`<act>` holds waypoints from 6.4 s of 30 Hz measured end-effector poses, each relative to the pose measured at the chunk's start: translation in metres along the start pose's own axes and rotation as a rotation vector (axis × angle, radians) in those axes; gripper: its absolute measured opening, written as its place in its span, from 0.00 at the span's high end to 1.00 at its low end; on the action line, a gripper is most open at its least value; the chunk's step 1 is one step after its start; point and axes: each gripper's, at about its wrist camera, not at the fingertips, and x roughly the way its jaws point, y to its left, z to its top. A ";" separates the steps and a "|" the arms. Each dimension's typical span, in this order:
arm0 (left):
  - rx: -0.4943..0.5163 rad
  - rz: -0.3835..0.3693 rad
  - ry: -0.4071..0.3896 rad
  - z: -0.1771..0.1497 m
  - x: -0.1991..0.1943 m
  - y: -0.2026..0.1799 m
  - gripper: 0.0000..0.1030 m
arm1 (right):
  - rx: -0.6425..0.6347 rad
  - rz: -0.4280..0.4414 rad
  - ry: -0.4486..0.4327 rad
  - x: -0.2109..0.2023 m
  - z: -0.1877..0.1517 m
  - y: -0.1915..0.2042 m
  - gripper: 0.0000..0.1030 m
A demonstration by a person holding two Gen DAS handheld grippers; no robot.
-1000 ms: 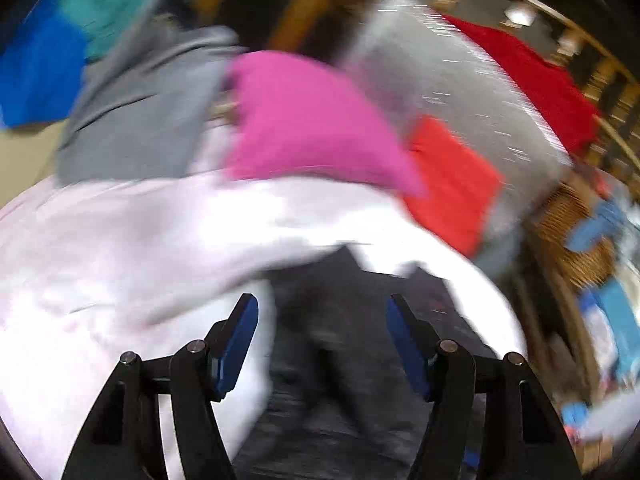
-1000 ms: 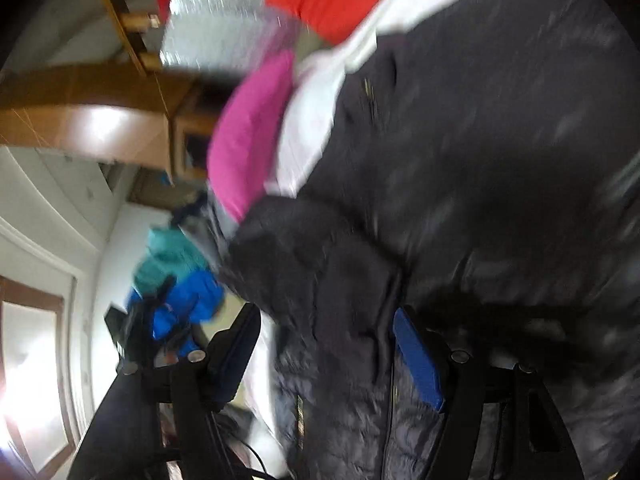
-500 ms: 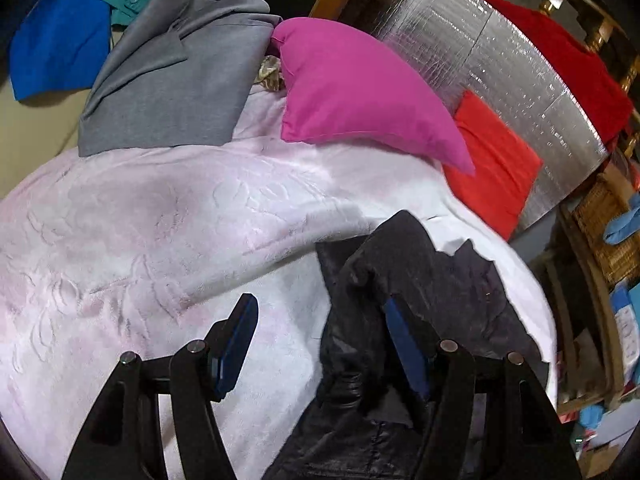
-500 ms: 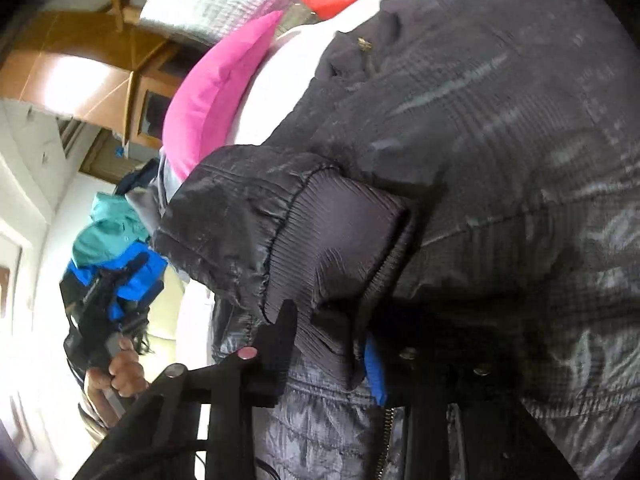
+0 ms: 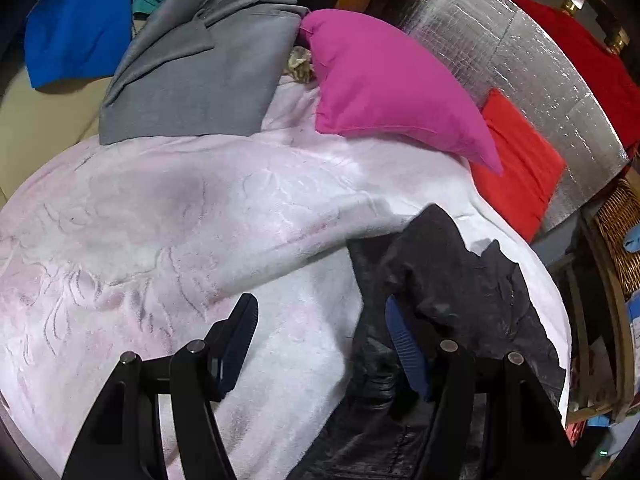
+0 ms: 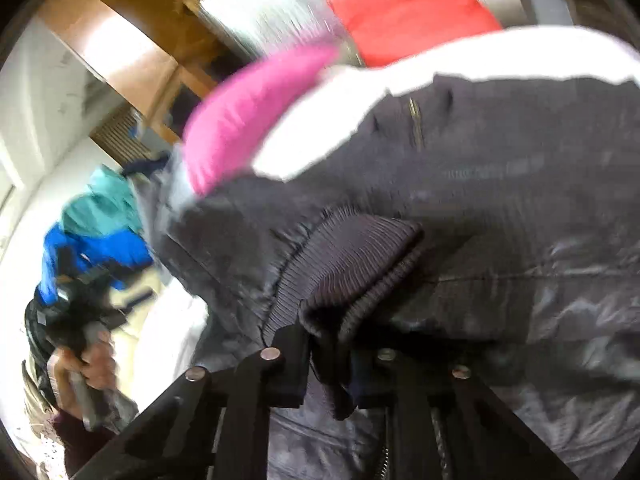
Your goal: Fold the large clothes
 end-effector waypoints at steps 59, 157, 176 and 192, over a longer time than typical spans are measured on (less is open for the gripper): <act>1.106 -0.073 -0.125 -0.206 0.023 -0.253 0.24 | 0.691 0.264 -0.010 -0.078 0.028 -0.169 0.31; 0.644 -0.469 -0.067 -0.104 -0.068 -0.205 0.35 | 0.537 0.047 0.074 -0.061 0.035 -0.147 0.39; 0.158 0.012 -0.094 -0.010 -0.006 -0.035 0.33 | 0.104 -0.219 0.149 -0.017 0.023 -0.058 0.90; 0.363 0.011 -0.023 -0.037 0.026 -0.098 0.33 | 0.070 -0.458 -0.246 -0.090 0.089 -0.108 0.91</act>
